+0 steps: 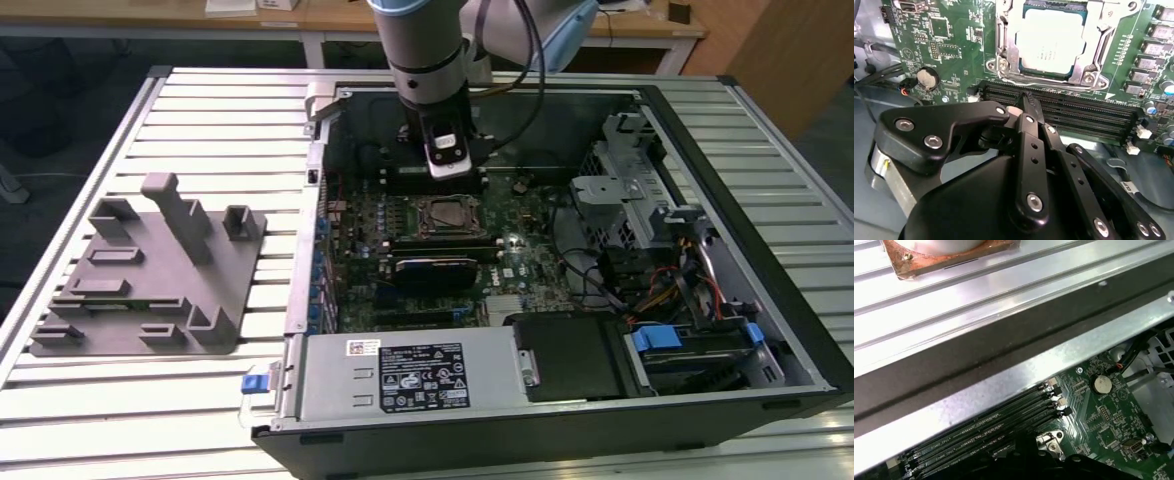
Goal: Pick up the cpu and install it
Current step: 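Install the first cpu locking lever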
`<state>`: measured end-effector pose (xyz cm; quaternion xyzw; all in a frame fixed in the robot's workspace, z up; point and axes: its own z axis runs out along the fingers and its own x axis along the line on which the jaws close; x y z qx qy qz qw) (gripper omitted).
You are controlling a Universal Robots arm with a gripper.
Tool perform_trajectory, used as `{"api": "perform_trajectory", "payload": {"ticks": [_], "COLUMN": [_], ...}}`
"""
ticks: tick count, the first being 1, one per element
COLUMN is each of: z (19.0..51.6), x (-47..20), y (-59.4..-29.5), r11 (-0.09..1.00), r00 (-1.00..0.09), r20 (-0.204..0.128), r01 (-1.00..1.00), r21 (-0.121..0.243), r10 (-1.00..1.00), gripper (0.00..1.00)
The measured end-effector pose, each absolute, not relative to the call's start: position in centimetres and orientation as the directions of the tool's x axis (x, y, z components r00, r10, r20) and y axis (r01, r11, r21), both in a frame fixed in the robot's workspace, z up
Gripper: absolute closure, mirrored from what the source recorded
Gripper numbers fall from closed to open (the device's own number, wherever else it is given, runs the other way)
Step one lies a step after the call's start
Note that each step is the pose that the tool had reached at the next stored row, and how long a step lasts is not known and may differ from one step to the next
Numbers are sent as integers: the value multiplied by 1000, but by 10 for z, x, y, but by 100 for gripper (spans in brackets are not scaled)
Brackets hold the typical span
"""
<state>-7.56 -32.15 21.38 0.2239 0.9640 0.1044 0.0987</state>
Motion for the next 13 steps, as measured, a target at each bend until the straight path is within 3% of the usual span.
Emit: {"api": "perform_trajectory", "payload": {"ticks": [8, 12, 13], "z": [214, 214, 213], "x": [-76, -75, -75], "y": [-321, -321, -322], "r11": [881, 890, 895], "r00": [-880, -881, -883], "r20": [-149, -164, -165], "r01": [411, 412, 414], "r21": [235, 193, 166], "r10": [451, 444, 439], "gripper": [89, 89, 89]}}
